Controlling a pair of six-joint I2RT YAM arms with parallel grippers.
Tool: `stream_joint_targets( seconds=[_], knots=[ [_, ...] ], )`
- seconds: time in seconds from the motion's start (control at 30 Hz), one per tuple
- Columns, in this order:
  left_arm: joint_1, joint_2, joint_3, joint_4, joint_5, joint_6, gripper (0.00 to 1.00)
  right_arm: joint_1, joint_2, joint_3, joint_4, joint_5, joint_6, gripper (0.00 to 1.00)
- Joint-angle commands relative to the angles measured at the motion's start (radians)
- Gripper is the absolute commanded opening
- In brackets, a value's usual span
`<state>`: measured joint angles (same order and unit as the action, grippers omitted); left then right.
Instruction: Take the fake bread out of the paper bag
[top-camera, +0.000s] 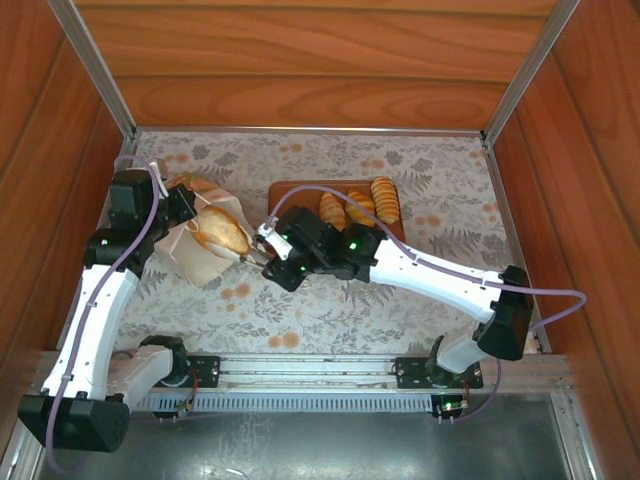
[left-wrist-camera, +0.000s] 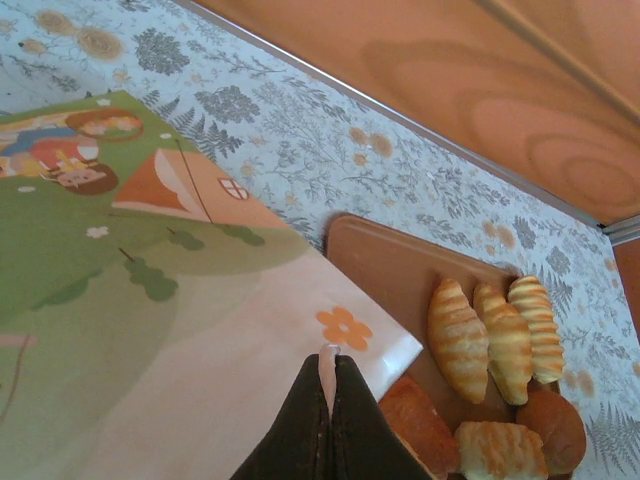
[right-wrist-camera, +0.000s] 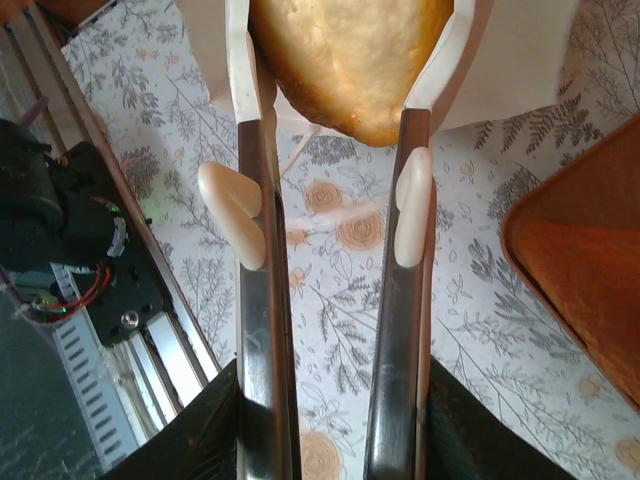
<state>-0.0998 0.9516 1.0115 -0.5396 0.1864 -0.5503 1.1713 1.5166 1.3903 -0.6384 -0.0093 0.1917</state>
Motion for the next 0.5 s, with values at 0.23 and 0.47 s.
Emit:
stream_joint_targets(
  seconds=[0.23,0.47],
  knots=[
    [-0.005,0.013,0.020,0.024,-0.041,-0.016,0.00,0.001,-0.223,-0.089,-0.033,0.162,-0.050,0.34],
    [-0.005,0.013,0.022,0.024,-0.044,-0.020,0.00,-0.001,-0.321,-0.125,-0.027,0.265,-0.050,0.33]
  ],
)
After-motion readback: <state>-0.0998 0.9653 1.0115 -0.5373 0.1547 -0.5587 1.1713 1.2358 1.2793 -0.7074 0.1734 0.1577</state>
